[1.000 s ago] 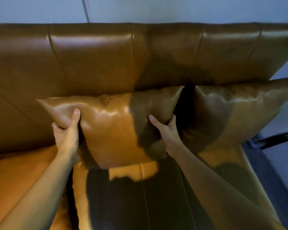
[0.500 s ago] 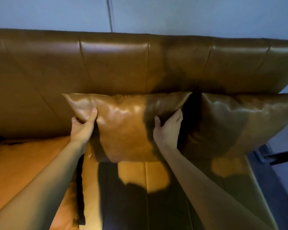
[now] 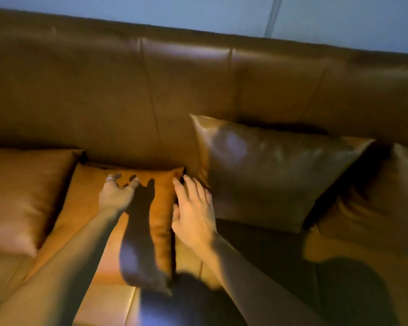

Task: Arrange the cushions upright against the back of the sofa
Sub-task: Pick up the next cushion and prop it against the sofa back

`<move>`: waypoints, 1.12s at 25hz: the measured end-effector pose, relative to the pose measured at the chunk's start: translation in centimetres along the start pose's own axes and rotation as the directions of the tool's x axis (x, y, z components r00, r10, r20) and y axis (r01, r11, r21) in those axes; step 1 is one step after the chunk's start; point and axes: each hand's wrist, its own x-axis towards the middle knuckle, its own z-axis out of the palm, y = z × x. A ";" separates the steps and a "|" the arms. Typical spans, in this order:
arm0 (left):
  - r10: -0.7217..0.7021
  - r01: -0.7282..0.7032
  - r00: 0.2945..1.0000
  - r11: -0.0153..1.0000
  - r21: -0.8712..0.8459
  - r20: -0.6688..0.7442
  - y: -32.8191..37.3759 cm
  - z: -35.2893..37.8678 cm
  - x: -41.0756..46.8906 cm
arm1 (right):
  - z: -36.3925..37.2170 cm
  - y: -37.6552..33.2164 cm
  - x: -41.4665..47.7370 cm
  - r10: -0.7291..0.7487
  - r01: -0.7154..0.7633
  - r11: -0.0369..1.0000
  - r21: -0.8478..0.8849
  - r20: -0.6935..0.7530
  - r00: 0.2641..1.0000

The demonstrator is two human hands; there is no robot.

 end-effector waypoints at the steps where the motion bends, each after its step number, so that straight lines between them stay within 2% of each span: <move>1: -0.013 0.013 1.000 1.000 0.024 -0.002 -1.3 -1.3 1.5 | 1.6 -1.5 0.7 0.006 -0.007 1.000 0.016 0.032 0.999; 3: -0.010 0.010 1.000 0.996 0.083 0.001 -3.3 -3.5 3.8 | 4.7 -3.8 2.1 0.027 -0.031 0.998 0.050 0.080 0.996; 7: -0.013 -0.003 0.996 0.985 0.175 0.093 -7.0 -6.3 8.7 | 9.3 -7.1 4.8 0.128 -0.128 0.992 -0.009 0.170 0.977; 11: -0.055 0.019 0.990 0.961 0.274 0.127 -10.8 -7.6 12.6 | 13.1 -7.9 6.4 0.364 -0.389 0.921 0.022 0.305 0.880; 13: -0.080 0.036 0.987 0.952 0.305 0.136 -12.0 -8.0 13.7 | 14.1 -7.1 6.6 0.509 -0.585 0.797 0.152 0.352 0.785; 15: -0.133 0.079 0.975 0.957 0.278 0.180 -13.0 -8.8 15.1 | 14.9 -5.9 7.1 0.615 -0.743 0.555 0.374 0.416 0.669; 17: -0.188 0.155 0.955 0.975 0.156 0.228 -13.6 -9.5 15.9 | 15.4 -5.1 7.7 0.664 -0.785 0.292 0.546 0.475 0.577; 19: -0.209 0.213 0.949 0.977 0.009 0.236 -13.6 -9.9 16.3 | 15.6 -4.9 8.2 0.688 -0.770 0.142 0.621 0.498 0.528; 22: -0.198 0.242 0.948 0.957 -0.161 0.251 -12.3 -10.6 15.8 | 15.1 -5.9 8.8 0.699 -0.732 0.074 0.677 0.488 0.522; 26: -0.138 0.182 0.976 0.943 -0.280 0.171 -9.2 -11.8 15.0 | 12.9 -7.2 10.4 0.723 -0.599 0.168 0.783 0.315 0.615; 28: -0.116 0.150 0.986 0.930 -0.335 0.119 -6.5 -12.3 15.1 | 10.8 -7.7 11.3 0.686 -0.521 0.166 0.837 0.281 0.671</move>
